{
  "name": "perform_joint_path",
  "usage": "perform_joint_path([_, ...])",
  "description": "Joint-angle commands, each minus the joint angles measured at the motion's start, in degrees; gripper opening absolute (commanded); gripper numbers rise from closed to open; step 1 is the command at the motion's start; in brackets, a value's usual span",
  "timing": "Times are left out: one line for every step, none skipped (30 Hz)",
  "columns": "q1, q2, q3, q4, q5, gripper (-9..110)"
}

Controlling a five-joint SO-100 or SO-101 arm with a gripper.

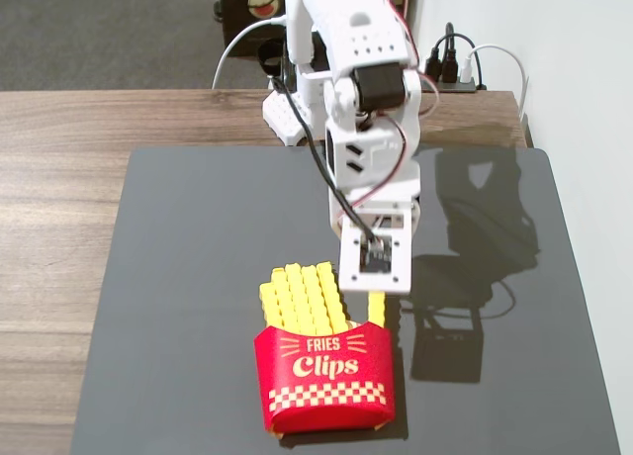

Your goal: Grab a fry

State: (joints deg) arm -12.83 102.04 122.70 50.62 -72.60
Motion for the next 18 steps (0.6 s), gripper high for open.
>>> perform_joint_path([0.18, 6.94, 2.46, 1.49, -0.09, 1])
perform_joint_path([0.26, 8.61, 3.96, 1.85, -0.26, 1])
perform_joint_path([0.53, 10.99, 6.33, 1.85, -0.62, 1])
perform_joint_path([0.7, 13.1, 8.26, 1.93, -0.97, 1])
perform_joint_path([1.05, 14.94, 10.11, 2.11, -1.23, 1])
perform_joint_path([1.23, 16.7, 11.78, 2.46, -1.41, 1])
perform_joint_path([1.41, 18.46, 13.45, 2.72, -1.67, 1])
perform_joint_path([1.58, 20.13, 15.12, 2.99, -1.76, 1])
perform_joint_path([1.67, 21.8, 16.61, 3.6, -1.85, 1])
perform_joint_path([1.76, 23.38, 17.75, 4.22, -1.93, 1])
perform_joint_path([1.93, 25.22, 18.9, 5.01, -1.93, 1])
perform_joint_path([2.2, 27.07, 19.86, 5.89, -1.93, 1])
perform_joint_path([2.37, 29.0, 20.74, 6.94, -2.02, 1])
perform_joint_path([2.55, 30.94, 21.53, 8.17, -2.02, 1])
perform_joint_path([2.72, 32.96, 22.24, 9.4, -2.11, 1])
perform_joint_path([2.9, 35.07, 22.85, 10.99, -2.29, 1])
perform_joint_path([2.99, 37.27, 23.38, 12.66, -2.37, 1])
perform_joint_path([3.08, 39.2, 23.91, 14.06, -2.55, 1])
